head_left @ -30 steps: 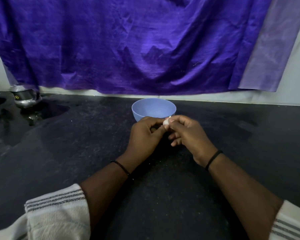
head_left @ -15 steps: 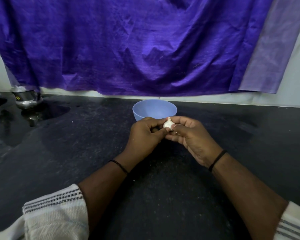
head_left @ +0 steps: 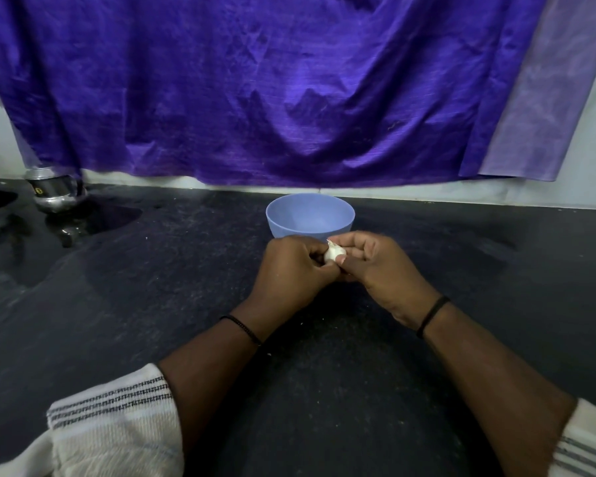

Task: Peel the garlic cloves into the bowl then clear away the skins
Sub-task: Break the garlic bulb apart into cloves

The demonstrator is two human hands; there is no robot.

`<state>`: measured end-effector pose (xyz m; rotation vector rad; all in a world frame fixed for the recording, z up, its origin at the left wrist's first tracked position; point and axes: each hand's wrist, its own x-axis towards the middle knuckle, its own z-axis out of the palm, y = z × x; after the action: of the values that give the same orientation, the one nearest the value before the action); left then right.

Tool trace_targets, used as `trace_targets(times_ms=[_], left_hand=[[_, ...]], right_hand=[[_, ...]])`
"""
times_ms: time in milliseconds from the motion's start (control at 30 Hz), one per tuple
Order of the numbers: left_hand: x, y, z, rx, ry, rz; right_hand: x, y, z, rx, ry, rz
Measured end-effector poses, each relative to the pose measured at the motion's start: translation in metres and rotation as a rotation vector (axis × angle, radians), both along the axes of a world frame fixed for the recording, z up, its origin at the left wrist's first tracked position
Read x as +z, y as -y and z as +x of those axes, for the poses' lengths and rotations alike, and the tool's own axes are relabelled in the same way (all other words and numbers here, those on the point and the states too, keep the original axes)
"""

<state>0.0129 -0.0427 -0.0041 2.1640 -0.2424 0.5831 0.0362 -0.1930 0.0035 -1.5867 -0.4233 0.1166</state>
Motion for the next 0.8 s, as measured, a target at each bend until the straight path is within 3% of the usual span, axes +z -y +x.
trace_targets(times_ms=[400,800], left_hand=[[0.0003,0.0096,-0.0036,0.085,-0.031,-0.142],[-0.0022,0.0081,-0.0040,0.070,-0.078,-0.174]], right_hand=[[-0.0050,-0.0037,0.0065,-0.052,0.097,-0.083],[-0.0090,-0.0066,0.0073,-0.036,0.040,-0.054]])
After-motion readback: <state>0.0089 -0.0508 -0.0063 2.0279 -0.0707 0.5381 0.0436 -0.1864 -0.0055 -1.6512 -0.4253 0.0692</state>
